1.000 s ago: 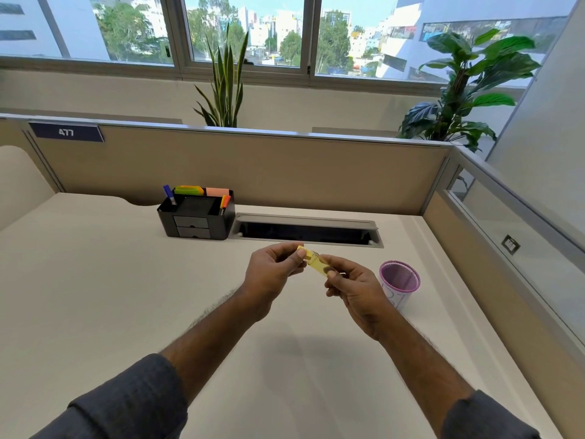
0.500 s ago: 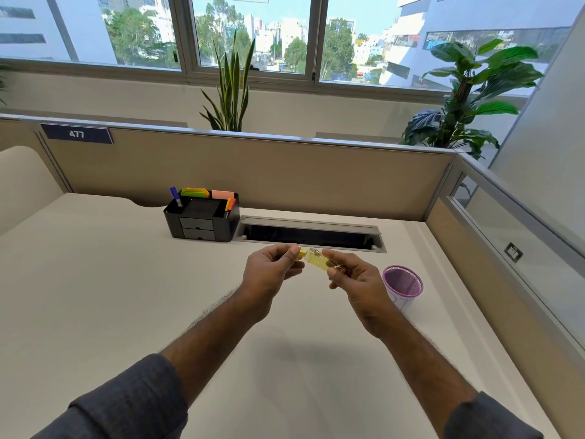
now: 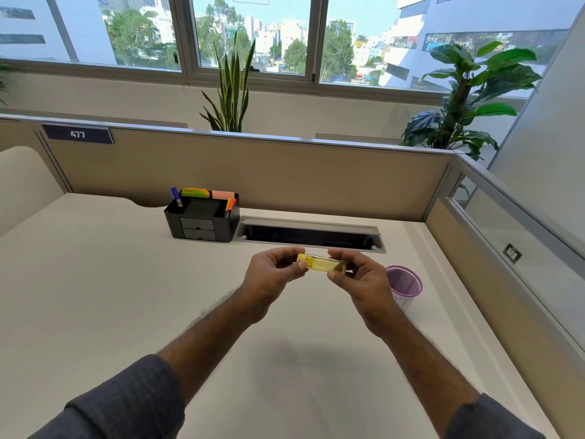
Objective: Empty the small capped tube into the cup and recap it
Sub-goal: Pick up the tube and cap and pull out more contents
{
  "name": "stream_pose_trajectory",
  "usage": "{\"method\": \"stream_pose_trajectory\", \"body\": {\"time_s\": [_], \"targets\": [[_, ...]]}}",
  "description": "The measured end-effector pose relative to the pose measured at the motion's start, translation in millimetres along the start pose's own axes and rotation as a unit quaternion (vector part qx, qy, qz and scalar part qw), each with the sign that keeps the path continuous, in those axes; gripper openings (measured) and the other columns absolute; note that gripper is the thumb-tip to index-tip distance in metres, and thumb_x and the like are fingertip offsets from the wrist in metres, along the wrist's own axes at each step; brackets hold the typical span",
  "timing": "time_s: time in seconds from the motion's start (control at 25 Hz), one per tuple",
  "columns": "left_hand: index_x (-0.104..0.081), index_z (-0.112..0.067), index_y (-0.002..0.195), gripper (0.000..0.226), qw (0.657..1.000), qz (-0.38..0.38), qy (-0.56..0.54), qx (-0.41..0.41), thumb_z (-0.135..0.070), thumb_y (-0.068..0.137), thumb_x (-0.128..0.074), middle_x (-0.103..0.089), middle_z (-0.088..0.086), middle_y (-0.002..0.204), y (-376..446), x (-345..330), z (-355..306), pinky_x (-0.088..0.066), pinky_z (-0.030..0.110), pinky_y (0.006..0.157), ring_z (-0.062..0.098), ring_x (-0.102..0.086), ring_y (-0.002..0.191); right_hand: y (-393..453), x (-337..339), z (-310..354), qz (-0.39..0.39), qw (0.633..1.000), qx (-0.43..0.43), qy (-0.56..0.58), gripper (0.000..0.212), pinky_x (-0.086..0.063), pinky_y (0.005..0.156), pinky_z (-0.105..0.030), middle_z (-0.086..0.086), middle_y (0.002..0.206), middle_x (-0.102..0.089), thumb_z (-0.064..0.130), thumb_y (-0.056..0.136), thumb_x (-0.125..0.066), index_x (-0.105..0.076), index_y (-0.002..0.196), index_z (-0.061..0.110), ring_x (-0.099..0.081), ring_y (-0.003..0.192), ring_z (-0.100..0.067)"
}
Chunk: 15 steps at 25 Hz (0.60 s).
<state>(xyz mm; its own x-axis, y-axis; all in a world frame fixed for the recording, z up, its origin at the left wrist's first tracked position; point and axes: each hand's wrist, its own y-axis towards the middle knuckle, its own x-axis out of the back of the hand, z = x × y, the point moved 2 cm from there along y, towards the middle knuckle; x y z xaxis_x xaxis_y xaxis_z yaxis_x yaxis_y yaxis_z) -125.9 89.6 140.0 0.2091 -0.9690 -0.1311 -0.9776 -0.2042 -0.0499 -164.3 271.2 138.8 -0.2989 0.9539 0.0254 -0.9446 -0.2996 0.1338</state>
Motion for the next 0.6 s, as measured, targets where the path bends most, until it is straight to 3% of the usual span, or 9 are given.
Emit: {"method": "stream_pose_trajectory", "body": {"time_s": [0.28,0.48,0.6], "targets": [[-0.069,-0.007,0.110,0.023,0.998,0.014,-0.062,0.011,-0.009,0.088,-0.064,-0.076,0.011,0.102,-1,0,3,-0.057,0.021,0.074,0.022,-0.073,0.095,1,-1,-2,0.004,1.000,-0.012,0.010,0.031,-0.057,0.073,-0.020,-0.007,0.106,-0.070,-0.001,0.083,-0.069,-0.071,0.104,0.022,-0.066,0.097,-0.024],[-0.069,-0.005,0.110,0.025,0.999,0.007,-0.035,0.007,-0.007,0.085,-0.068,-0.074,0.014,0.103,2,1,9,-0.058,0.025,0.079,0.025,-0.072,0.095,1,-4,-14,0.027,0.993,-0.024,-0.114,0.037,-0.056,0.073,-0.022,0.003,0.104,-0.068,0.007,0.086,-0.068,-0.066,0.121,0.020,-0.061,0.094,-0.018],[-0.068,-0.005,0.109,0.026,0.999,-0.021,-0.026,0.017,-0.008,0.083,-0.071,-0.073,0.015,0.103,4,7,19,-0.058,0.026,0.079,0.026,-0.072,0.095,1,-3,-22,0.023,0.992,-0.048,-0.118,0.033,-0.052,0.074,-0.022,0.005,0.105,-0.068,0.009,0.088,-0.066,-0.068,0.118,0.022,-0.059,0.094,-0.017]]}}
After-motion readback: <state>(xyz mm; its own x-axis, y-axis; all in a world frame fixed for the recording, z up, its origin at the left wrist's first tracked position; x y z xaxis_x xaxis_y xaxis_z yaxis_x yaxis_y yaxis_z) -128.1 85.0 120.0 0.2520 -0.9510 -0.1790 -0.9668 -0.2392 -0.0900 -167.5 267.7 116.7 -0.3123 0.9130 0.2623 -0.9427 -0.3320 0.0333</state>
